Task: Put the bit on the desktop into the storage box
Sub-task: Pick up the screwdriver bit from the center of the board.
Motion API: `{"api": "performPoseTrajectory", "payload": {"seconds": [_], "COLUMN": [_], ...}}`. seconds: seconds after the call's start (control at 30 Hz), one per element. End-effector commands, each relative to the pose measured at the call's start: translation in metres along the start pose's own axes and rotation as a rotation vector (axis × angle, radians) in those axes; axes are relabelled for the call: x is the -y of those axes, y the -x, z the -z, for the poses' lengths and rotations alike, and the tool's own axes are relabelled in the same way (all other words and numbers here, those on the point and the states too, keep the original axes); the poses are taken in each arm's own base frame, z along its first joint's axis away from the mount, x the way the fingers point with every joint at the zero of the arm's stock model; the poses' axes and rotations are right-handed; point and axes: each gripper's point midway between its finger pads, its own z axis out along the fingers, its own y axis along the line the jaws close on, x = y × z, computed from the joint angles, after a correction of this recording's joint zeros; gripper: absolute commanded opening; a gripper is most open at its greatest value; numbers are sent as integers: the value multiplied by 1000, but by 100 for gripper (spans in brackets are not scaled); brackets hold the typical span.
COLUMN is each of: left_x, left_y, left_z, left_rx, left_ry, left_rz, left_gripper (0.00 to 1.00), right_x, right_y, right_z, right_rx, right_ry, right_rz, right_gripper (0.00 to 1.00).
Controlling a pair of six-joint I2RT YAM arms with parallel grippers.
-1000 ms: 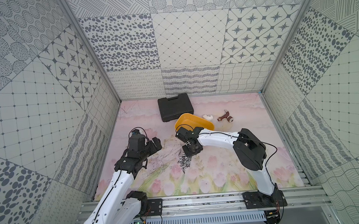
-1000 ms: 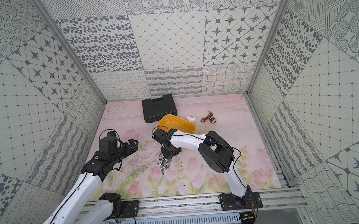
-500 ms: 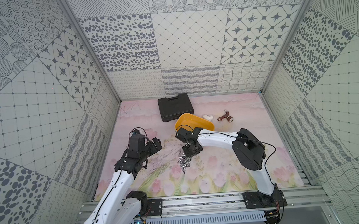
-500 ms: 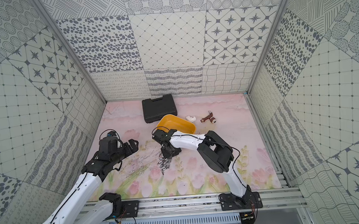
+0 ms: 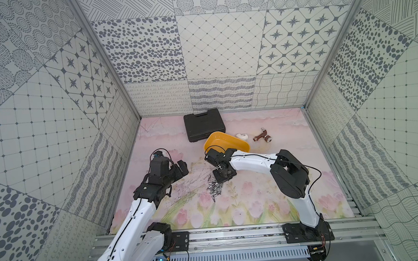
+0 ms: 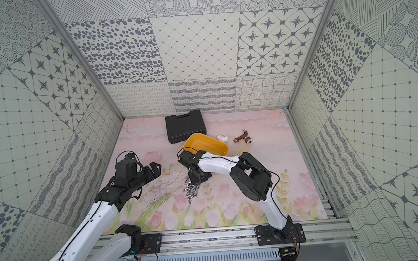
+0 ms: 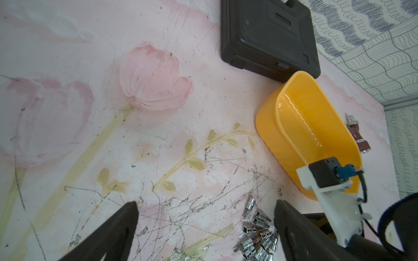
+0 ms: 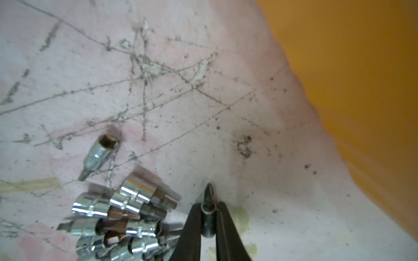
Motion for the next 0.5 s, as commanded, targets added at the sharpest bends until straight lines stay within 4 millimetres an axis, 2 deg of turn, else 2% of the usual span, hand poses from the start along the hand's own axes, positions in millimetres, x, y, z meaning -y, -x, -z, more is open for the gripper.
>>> {"api": "performPoseTrajectory", "payload": {"seconds": [0.0,0.23,0.47], "left_x": [-2,-1,-1], "left_y": [-1,0,-1], "left_z": [1,1,1], "left_rx": [-5,-2,-5], "left_ry": [5,4,5], "left_rz": [-6,-7,-9], "left_gripper": [99,99,99], "right_x": [3,3,1], "right_y": [-4,2,12], "right_z": [-14,-3,19], "right_rx": [-15,13,55], "right_ry": [-10,0,41], "right_rz": [-7,-8,-19], "right_gripper": [13,12,12]}}
